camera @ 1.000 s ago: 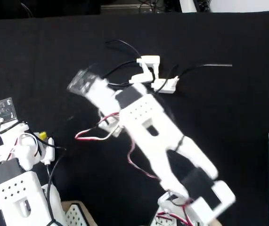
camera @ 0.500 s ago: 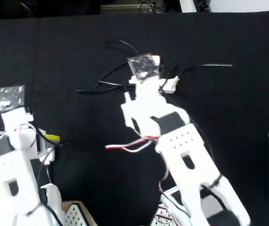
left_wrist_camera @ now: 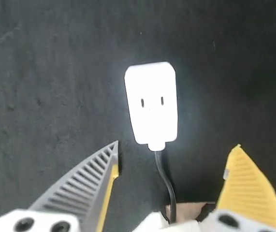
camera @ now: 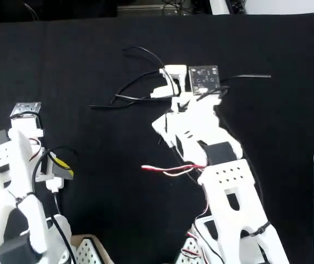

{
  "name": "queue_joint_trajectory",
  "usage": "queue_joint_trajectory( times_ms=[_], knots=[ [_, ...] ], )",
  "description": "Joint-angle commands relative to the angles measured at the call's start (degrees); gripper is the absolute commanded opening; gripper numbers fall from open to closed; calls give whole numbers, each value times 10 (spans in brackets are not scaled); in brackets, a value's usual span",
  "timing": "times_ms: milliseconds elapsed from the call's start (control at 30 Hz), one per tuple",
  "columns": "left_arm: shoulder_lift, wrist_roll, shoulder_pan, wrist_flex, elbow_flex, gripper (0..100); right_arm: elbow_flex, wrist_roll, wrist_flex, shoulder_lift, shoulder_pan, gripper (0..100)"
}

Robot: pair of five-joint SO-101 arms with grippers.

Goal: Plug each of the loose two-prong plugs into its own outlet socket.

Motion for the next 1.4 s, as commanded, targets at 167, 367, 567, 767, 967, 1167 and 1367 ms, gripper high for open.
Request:
queue_joint_trajectory(
  times_ms=[167, 367, 567, 767, 967, 1167, 1367],
  knots=[
    [112, -7, -12, -168, 49, 293, -4, -7, -12, -18, 10, 15],
    [175, -6, 32, -196, 33, 154, -5, -7, -12, -18, 11, 14],
    [132, -6, 131, -195, 14, 86, -5, -7, -12, -18, 11, 14],
    [39, -36, 252, -197, 14, 84, -5, -7, -12, -18, 11, 14],
    [-3, -101, 332, -200, -5, 84, -2, -7, -25, -18, 39, 14],
    [21, -95, 342, -194, -22, 309, 2, -7, -33, -18, 40, 14],
    [-9, -67, 348, -131, -60, 312, 3, -7, -33, -18, 40, 14]
  ],
)
